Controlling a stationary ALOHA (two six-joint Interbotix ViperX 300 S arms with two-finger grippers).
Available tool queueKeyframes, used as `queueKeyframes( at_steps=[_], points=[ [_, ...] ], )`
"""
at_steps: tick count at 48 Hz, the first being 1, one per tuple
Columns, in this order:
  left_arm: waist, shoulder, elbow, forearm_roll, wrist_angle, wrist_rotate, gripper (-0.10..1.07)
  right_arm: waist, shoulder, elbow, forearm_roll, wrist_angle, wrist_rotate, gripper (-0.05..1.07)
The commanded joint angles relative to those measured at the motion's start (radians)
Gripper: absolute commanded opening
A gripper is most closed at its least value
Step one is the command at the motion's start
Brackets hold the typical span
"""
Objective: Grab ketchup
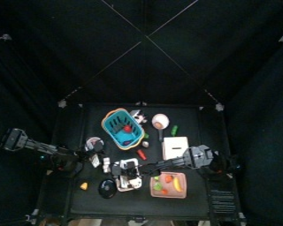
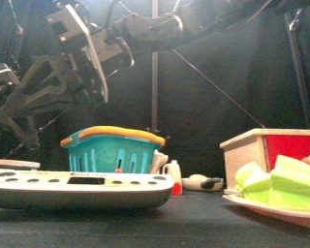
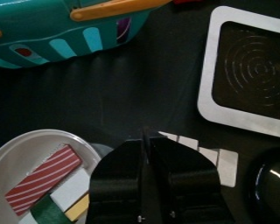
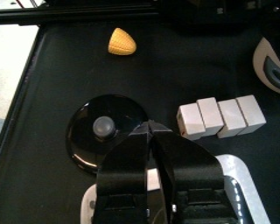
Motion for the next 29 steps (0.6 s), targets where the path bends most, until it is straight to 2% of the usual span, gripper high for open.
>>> queueKeyframes(
  at_steps=[1, 17, 23, 29],
  points=[
    [-0.014, -0.002, -0.012, 0.006, -0.051, 0.005, 0.49, -0.002, -0.077, 0.026, 0.008, -0.018, 0.0, 0.34],
    [-0.049, -0.002, -0.04, 0.055, -0.238, 0.074, 0.5, -0.003, -0.212, 0.19, 0.1, -0.018, 0.0, 0.35],
    [-0.048, 0.0, -0.064, 0.083, -0.244, 0.098, 0.52, -0.003, -0.264, 0.253, 0.115, 0.002, -0.003, 0.35],
    [-0.046, 0.0, -0.075, 0.124, -0.25, 0.115, 0.59, -0.008, -0.311, 0.295, 0.141, 0.089, 0.003, 0.35]
  ],
)
